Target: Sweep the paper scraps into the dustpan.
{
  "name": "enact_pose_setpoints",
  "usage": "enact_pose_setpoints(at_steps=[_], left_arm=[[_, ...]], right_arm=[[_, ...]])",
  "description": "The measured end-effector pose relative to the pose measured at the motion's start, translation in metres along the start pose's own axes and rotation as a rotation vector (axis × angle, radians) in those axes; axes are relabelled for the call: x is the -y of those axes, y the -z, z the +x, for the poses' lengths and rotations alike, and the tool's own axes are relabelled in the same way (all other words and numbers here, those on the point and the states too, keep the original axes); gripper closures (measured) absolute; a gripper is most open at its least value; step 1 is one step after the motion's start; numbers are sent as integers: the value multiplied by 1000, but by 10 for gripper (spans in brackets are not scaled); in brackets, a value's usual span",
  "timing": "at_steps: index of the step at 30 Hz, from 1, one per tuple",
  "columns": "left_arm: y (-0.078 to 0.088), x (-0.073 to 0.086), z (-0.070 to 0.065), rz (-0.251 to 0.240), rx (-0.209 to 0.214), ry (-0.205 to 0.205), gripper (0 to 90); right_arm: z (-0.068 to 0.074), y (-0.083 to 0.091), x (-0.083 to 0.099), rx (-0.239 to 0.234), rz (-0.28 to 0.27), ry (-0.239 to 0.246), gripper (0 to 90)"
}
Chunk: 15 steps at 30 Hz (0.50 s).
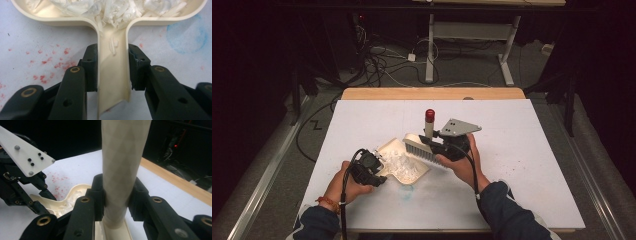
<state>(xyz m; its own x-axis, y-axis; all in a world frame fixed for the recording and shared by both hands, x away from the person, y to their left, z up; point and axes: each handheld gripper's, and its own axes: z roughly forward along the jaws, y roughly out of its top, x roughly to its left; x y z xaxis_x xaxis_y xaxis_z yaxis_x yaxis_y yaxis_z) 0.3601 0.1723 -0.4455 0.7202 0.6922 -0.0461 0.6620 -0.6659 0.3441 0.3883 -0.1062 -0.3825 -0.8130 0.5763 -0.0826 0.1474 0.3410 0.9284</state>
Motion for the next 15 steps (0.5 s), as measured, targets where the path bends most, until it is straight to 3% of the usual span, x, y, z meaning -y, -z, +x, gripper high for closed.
enact_pose_setpoints(at_steps=[6,15], left_arm=[[-1,-4,-2,2,-8,-16,624],[-4,-8,-3,-4,-10,-31,625]], right_arm=[[-11,15,1,40,-14,-36,710],[-24,27,11,79,7,-46,710]])
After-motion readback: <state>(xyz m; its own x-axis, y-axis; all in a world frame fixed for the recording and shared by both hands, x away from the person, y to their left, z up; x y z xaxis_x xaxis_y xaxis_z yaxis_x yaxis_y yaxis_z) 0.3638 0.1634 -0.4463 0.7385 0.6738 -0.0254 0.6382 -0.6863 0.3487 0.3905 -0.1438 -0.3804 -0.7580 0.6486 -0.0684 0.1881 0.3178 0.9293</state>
